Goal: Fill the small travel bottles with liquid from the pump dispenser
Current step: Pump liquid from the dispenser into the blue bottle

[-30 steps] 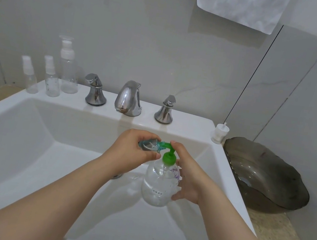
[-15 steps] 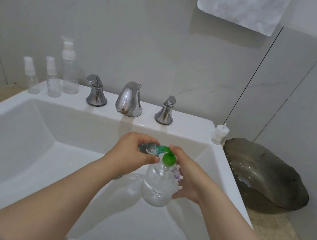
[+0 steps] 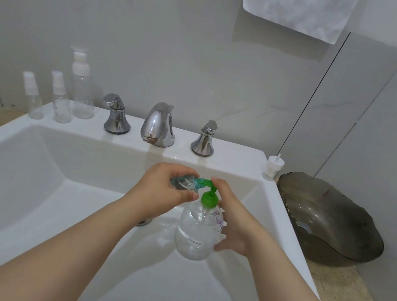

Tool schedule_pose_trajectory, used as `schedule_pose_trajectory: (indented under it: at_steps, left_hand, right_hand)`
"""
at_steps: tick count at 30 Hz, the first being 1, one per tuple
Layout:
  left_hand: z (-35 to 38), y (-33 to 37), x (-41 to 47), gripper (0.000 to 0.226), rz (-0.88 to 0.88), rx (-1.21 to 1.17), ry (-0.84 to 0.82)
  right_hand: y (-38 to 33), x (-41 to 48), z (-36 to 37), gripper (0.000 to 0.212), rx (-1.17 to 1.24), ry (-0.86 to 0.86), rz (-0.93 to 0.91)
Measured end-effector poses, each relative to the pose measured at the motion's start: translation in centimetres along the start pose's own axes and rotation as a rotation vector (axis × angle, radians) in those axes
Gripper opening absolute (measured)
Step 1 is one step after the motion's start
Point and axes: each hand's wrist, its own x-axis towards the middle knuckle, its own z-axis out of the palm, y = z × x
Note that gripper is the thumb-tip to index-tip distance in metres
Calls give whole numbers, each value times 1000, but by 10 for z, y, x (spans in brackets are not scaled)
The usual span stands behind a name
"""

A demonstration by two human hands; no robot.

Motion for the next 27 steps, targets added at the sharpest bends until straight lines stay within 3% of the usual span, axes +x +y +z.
schedule_pose_trajectory:
  at_steps: [8, 12, 21, 27]
  left_hand:
    - [0, 1, 0, 28, -8, 26, -1]
    - [1, 3, -2, 28, 4, 5, 2]
    - [3, -4, -1, 25, -72, -34, -42]
    - [3, -4, -2, 24, -68, -44, -43]
  right_hand:
    - [0, -1, -2, 60, 25, 12, -2]
    - [1, 3, -1, 68, 34, 0, 19]
    - [2, 2, -2, 51, 27, 15, -27]
    - [6, 2, -1, 68, 11, 13, -26]
